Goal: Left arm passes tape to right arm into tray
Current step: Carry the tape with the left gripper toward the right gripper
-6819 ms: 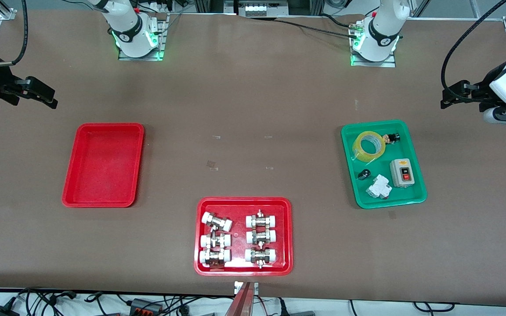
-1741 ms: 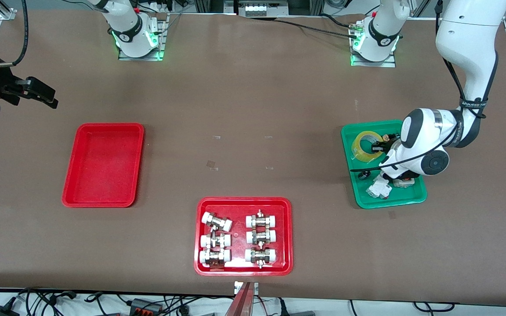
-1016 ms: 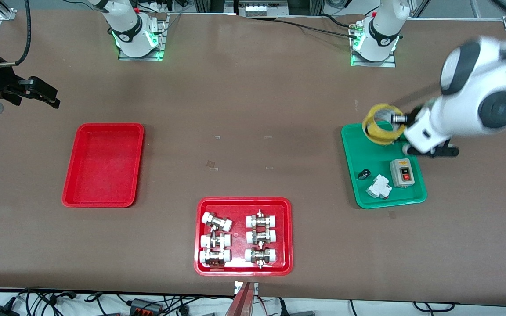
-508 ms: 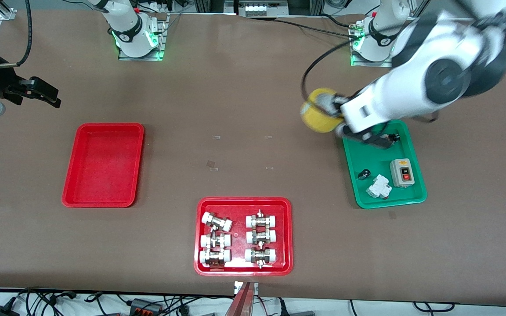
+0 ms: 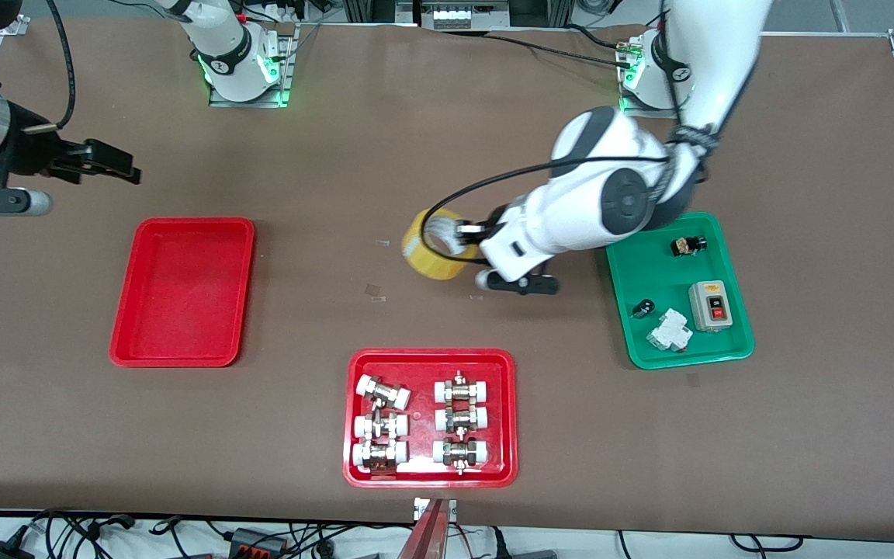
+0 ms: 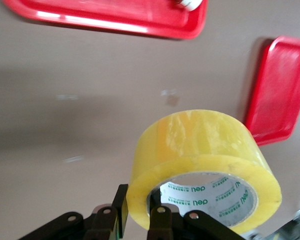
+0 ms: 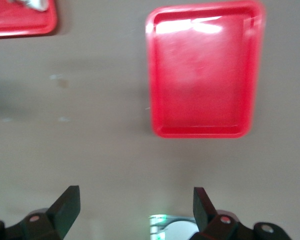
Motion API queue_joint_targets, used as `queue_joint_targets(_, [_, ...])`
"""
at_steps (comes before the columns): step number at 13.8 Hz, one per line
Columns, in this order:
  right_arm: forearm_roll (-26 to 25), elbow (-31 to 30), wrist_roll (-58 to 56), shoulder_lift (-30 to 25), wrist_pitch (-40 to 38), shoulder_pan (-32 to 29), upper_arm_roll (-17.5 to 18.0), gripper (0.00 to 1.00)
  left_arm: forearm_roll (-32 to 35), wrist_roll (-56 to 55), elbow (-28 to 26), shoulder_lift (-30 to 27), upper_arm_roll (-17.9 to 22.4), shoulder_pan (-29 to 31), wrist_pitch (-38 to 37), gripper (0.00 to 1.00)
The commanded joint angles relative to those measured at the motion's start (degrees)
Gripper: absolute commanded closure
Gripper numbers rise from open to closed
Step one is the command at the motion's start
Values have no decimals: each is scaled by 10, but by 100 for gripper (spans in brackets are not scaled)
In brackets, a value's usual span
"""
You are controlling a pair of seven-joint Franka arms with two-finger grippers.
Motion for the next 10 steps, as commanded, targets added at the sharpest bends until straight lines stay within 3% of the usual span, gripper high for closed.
queue_joint_targets(1, [86, 9, -15, 29, -10, -6, -1, 0, -31, -58, 39, 42, -1, -26, 51, 99])
queue_joint_targets(4, [177, 6, -27, 52, 8, -5, -1, 0, -32, -119, 71, 71, 2, -60, 90, 99])
queue_joint_targets(6, [206, 6, -84, 74, 34, -1, 0, 0, -27, -158, 75, 80, 2, -73, 137, 99])
queue_joint_targets(10, [262, -26, -192, 99, 114, 3, 2, 0, -31, -157, 84, 88, 1, -74, 141, 99])
